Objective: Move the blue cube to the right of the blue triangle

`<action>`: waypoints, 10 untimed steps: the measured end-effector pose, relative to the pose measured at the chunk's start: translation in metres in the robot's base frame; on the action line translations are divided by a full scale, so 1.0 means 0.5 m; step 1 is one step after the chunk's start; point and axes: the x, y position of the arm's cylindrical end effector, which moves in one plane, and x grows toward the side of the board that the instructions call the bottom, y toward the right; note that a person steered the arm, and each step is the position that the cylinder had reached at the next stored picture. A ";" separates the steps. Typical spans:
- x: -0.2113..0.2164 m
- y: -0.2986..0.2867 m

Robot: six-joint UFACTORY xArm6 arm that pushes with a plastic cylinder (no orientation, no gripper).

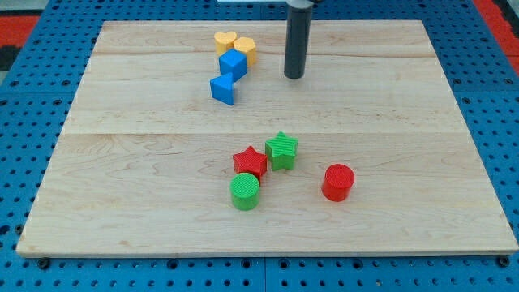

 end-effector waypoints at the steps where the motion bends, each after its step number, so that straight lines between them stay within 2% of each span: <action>1: -0.081 -0.011; 2: -0.181 -0.005; 3: -0.230 -0.112; 4: -0.221 -0.212; 5: -0.162 -0.347; 6: -0.095 -0.361; 7: -0.007 -0.246; 8: -0.001 -0.191; 9: -0.037 -0.187; 10: -0.025 -0.129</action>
